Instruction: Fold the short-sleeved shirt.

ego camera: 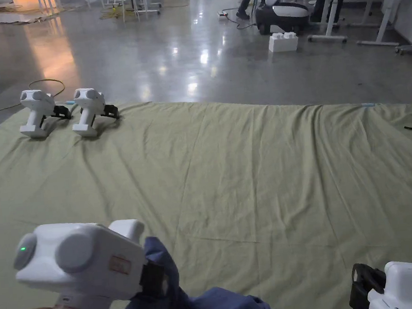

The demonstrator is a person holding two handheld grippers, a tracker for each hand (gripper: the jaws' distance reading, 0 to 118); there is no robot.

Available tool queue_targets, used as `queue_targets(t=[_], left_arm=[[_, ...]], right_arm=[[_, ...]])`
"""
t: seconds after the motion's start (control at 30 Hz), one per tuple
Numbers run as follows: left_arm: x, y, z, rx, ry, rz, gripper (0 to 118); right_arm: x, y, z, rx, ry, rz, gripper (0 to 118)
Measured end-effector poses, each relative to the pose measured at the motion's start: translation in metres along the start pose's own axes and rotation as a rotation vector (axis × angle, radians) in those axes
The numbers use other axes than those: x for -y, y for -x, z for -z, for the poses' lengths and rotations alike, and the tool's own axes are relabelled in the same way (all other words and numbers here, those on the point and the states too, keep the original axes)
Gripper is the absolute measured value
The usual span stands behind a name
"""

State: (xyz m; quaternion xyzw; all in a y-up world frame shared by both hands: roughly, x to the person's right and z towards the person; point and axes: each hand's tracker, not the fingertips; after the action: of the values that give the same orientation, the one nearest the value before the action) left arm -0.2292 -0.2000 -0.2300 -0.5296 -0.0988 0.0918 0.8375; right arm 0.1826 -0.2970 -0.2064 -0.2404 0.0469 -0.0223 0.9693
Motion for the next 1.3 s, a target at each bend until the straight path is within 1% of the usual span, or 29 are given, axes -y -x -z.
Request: queue_targets(t=[0.07, 0.17, 0.33, 0.47, 0.6, 0.63, 0.67, 0.73, 0.77, 0.8, 0.83, 0.93, 1.03, 1.13, 1.17, 1.2, 1.23, 1.27, 1.3], left_arm=[[0.000, -0.020, 0.011, 0.018, 0.015, 0.031, 19], [-0.002, -0.045, 0.031, 0.044, 0.051, 0.042, 19], [-0.002, -0.087, 0.081, 0.064, 0.122, 0.096, 19], [0.002, -0.107, 0.121, 0.073, 0.168, 0.066, 19], [0.008, -0.115, 0.153, 0.060, 0.207, 0.039, 20], [0.010, -0.114, 0.157, 0.063, 0.208, 0.030, 22], [0.011, -0.113, 0.157, 0.064, 0.207, 0.029, 32], [0.013, -0.105, 0.151, 0.095, 0.202, 0.005, 64], [0.015, -0.104, 0.150, 0.181, 0.206, -0.045, 73], [0.015, -0.100, 0.145, 0.217, 0.206, -0.069, 73], [0.014, -0.096, 0.136, 0.224, 0.180, -0.071, 73], [0.015, -0.085, 0.114, 0.200, 0.108, -0.061, 73], [0.016, -0.068, 0.102, 0.212, 0.053, -0.099, 73], [0.021, -0.057, 0.106, 0.188, 0.038, -0.133, 72], [0.023, -0.056, 0.110, 0.184, 0.034, -0.124, 68], [0.026, -0.057, 0.116, 0.190, 0.047, -0.119, 61], [0.029, -0.058, 0.124, 0.193, 0.057, -0.116, 46], [0.032, -0.060, 0.131, 0.202, 0.073, -0.117, 19], [0.035, -0.062, 0.140, 0.219, 0.079, -0.133, 17]], right_arm=[[0.001, -0.002, -0.001, 0.003, 0.002, 0.003, 7], [0.003, -0.003, -0.001, 0.004, 0.008, 0.008, 7], [0.006, -0.006, -0.004, 0.010, 0.016, 0.011, 7], [0.008, -0.010, -0.005, 0.019, 0.026, 0.016, 7], [0.009, -0.012, -0.006, 0.023, 0.034, 0.020, 7], [0.010, -0.013, -0.007, 0.021, 0.036, 0.018, 7], [0.010, -0.014, -0.007, 0.023, 0.037, 0.020, 7], [0.010, -0.017, -0.008, 0.023, 0.037, 0.022, 7], [0.010, -0.017, -0.008, 0.024, 0.037, 0.022, 7], [0.010, -0.018, -0.009, 0.025, 0.037, 0.021, 7], [0.010, -0.019, -0.009, 0.026, 0.037, 0.019, 7], [0.009, -0.021, -0.010, 0.027, 0.034, 0.022, 7], [0.008, -0.021, -0.011, 0.026, 0.032, 0.026, 7], [0.009, -0.021, -0.012, 0.024, 0.033, 0.025, 7], [0.009, -0.020, -0.012, 0.023, 0.035, 0.025, 7], [0.009, -0.019, -0.011, 0.022, 0.037, 0.023, 7], [0.010, -0.019, -0.011, 0.021, 0.038, 0.022, 7], [0.011, -0.018, -0.011, 0.020, 0.041, 0.021, 7], [0.011, -0.017, -0.011, 0.019, 0.044, 0.020, 7]])
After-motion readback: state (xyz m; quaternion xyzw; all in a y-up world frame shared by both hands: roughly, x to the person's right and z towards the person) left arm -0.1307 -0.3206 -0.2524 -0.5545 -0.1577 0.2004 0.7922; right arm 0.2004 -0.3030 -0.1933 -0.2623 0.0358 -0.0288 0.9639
